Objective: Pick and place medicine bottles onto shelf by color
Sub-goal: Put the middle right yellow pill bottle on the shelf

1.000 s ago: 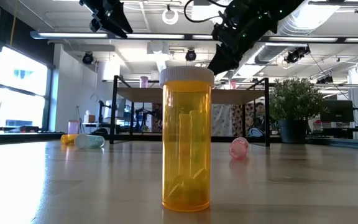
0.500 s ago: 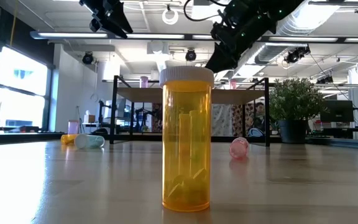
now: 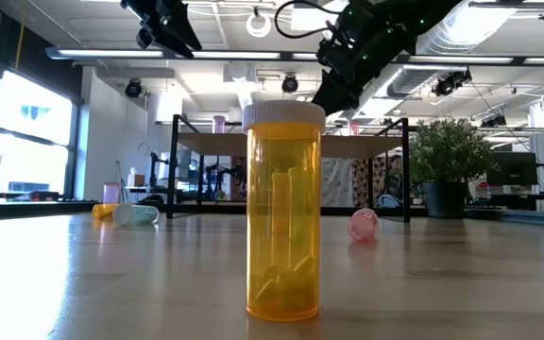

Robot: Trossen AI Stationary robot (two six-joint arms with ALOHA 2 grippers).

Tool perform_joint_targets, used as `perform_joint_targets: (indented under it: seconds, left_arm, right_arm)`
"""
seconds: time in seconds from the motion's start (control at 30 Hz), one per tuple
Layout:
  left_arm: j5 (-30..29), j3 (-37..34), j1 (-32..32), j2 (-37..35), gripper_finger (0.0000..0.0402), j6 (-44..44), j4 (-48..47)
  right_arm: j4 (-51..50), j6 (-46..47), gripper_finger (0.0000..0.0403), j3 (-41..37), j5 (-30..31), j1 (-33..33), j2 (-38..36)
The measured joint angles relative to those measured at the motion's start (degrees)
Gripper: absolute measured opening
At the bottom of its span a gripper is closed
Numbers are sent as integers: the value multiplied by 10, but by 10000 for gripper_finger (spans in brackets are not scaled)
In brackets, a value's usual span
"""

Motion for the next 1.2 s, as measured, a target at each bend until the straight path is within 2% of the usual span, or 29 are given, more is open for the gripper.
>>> perform_joint_targets:
  seconds: [0.2, 0.33, 0.87, 1.2]
  left_arm:
    - [0, 0, 0, 0, 193, 4, 0]
    - [0, 0, 0, 0, 193, 4, 0]
    - [0, 0, 0, 0, 193, 4, 0]
    - [0, 0, 0, 0, 193, 4, 0]
  right_arm:
    - [-2, 2, 129, 0, 0, 0, 0]
    - [-2, -4, 110, 0, 5, 0, 0]
    - [47, -12, 110, 0, 37, -23, 0]
    - [46, -33, 110, 50, 36, -62, 0]
